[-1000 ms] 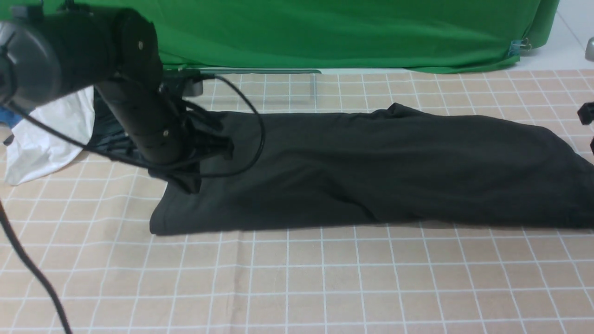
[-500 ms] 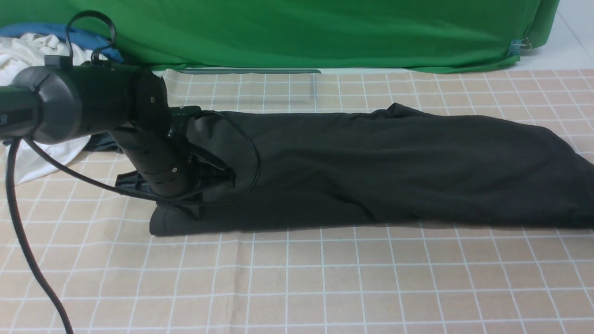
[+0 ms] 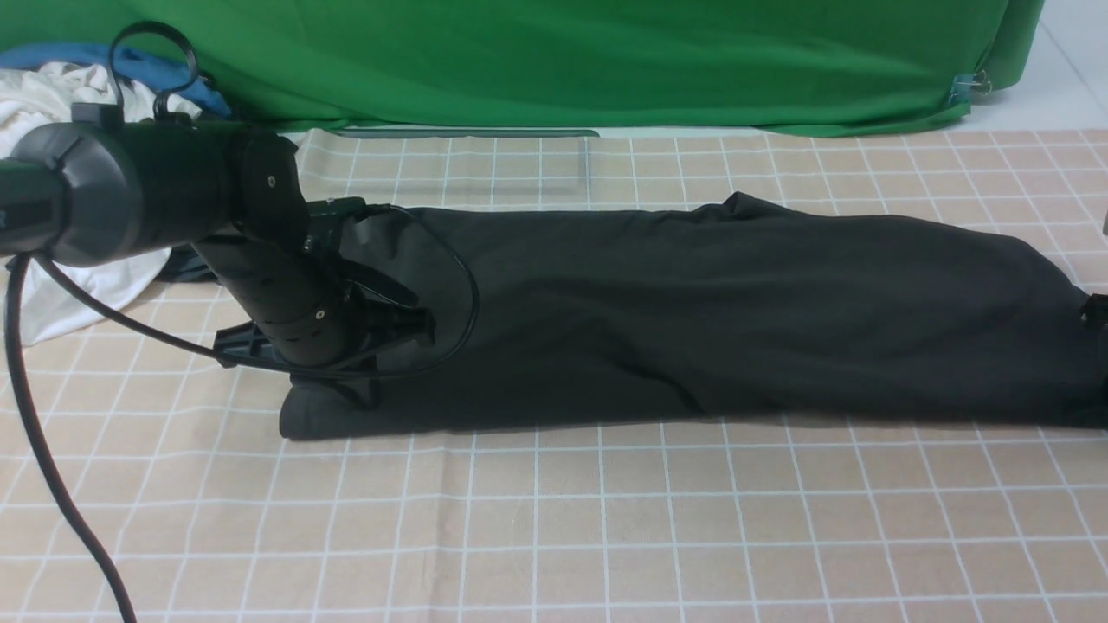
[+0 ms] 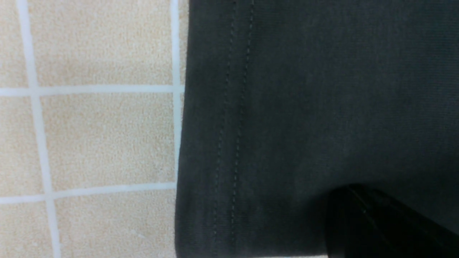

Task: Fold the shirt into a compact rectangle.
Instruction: 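Pull the folded dark garment lengthwise by its ends to straighten it flat on the table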

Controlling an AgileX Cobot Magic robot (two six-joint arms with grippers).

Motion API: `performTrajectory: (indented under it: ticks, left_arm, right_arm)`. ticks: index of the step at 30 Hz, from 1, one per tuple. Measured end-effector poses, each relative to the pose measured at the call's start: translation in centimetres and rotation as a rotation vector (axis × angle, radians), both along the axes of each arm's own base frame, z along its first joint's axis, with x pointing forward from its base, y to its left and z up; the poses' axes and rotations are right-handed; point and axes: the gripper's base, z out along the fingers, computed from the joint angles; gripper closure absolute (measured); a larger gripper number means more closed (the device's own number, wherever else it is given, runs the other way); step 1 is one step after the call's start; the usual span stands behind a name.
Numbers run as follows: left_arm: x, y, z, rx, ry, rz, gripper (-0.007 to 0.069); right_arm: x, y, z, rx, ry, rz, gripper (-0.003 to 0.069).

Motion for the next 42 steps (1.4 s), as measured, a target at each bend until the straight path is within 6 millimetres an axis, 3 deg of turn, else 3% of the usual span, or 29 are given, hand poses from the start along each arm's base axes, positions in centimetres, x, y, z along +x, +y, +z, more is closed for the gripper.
performTrajectory:
  ticks: [1, 4, 11, 20, 22, 27, 30, 32, 36, 42]
  left_arm:
    - [0.0, 0.0, 0.0, -0.001, 0.0, 0.001, 0.0612]
    - [0.0, 0.0, 0.0, -0.001, 0.0, 0.001, 0.0612]
    - [0.0, 0.0, 0.0, -0.001, -0.002, -0.007, 0.0612]
    - [0.0, 0.0, 0.0, 0.001, -0.003, -0.023, 0.0612]
    - [0.0, 0.0, 0.0, 0.002, 0.002, -0.024, 0.0612]
    - [-0.2, 0.0, 0.8, 0.005, 0.022, -0.031, 0.0612]
    - [-0.6, 0.1, 2.6, -0.003, -0.022, -0.032, 0.0612]
    - [-1.0, 0.1, 4.1, -0.015, -0.062, -0.031, 0.0612]
    - [-1.8, 0.1, 6.0, -0.046, -0.096, -0.022, 0.0612]
    - [-3.3, 0.2, 8.6, -0.072, -0.123, -0.025, 0.0612]
  right_arm:
    - [0.0, 0.0, 0.0, 0.002, -0.001, 0.004, 0.0547]
    - [0.0, -0.5, 0.3, -0.004, -0.001, 0.003, 0.0607]
    - [0.2, -1.9, 2.6, -0.075, 0.007, 0.011, 0.0611]
    - [0.3, -2.1, 2.8, -0.087, 0.009, 0.023, 0.06]
    - [0.3, -2.2, 2.8, -0.101, 0.011, 0.022, 0.0575]
    - [1.2, -3.3, 4.7, -0.155, -0.048, -0.036, 0.0343]
    - [2.2, -3.5, 6.6, -0.164, -0.116, -0.081, 0.0154]
    - [2.6, -3.3, 7.1, -0.165, -0.141, -0.076, 0.0068]
    - [3.1, -2.6, 6.7, -0.159, -0.135, -0.051, 0.0014]
    - [4.3, -1.5, 2.8, -0.126, -0.051, 0.028, 0.0006]
